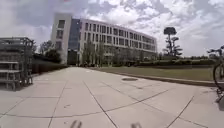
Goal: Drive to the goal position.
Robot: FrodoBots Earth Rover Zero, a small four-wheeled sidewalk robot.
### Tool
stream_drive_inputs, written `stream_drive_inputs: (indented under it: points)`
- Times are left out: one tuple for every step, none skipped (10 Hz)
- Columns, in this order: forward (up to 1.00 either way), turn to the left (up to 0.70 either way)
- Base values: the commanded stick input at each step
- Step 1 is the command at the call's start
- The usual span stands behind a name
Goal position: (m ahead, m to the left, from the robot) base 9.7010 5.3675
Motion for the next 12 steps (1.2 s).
stream_drive_inputs:
  points:
    - [0.08, 0.03]
    - [0.08, 0.03]
    - [0.08, 0.03]
    - [0.16, 0.05]
    - [0.60, 0.06]
    - [0.99, 0.06]
    - [0.98, 0.06]
    - [0.98, 0.06]
    - [0.98, 0.06]
    - [0.98, 0.06]
    - [0.99, 0.06]
    - [0.99, 0.06]
